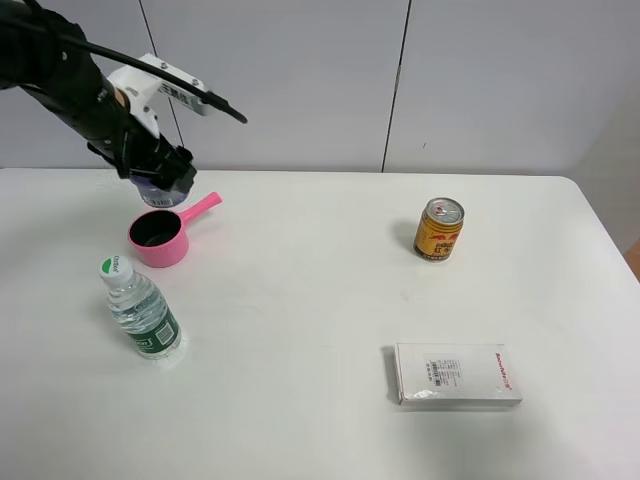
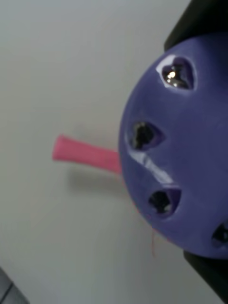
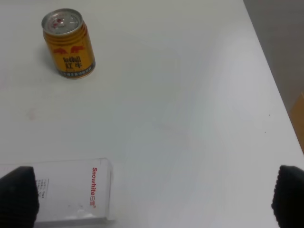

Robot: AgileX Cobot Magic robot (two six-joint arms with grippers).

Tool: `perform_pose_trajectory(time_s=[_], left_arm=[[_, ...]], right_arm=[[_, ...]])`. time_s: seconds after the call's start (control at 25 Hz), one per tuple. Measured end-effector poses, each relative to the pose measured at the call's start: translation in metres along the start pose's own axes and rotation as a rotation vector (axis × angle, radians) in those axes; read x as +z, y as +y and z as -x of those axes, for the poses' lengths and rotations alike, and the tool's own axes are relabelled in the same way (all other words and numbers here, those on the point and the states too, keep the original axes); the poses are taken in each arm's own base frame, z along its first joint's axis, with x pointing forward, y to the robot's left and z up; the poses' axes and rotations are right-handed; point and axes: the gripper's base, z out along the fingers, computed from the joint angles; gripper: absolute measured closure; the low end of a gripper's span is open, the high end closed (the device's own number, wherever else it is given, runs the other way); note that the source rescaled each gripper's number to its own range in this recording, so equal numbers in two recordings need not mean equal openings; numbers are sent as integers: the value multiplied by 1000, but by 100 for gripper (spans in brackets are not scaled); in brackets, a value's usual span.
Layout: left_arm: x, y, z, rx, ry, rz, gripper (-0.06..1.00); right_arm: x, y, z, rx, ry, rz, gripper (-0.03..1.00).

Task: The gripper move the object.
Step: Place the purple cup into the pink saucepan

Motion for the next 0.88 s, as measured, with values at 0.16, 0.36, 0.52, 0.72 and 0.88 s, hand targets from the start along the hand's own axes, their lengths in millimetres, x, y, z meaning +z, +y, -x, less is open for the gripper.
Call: perform_pose_trajectory(time_s=[0.16,0.36,0.52,0.72,0.88], left_arm=[[2,24,-6,-55,-3,38,92],[26,36,-16,-86,61,41,92],[46,34,-20,-108,81,20,92],[67,31,-25,-142,90,-4,92],[77,28,-33,-147,103,-11,92]], right_arm=[[0,0,0,0,0,0,-3],[0,0,0,0,0,0,-3],[0,0,0,0,0,0,-3],[0,0,0,0,0,0,-3],[0,0,0,0,0,0,-3]])
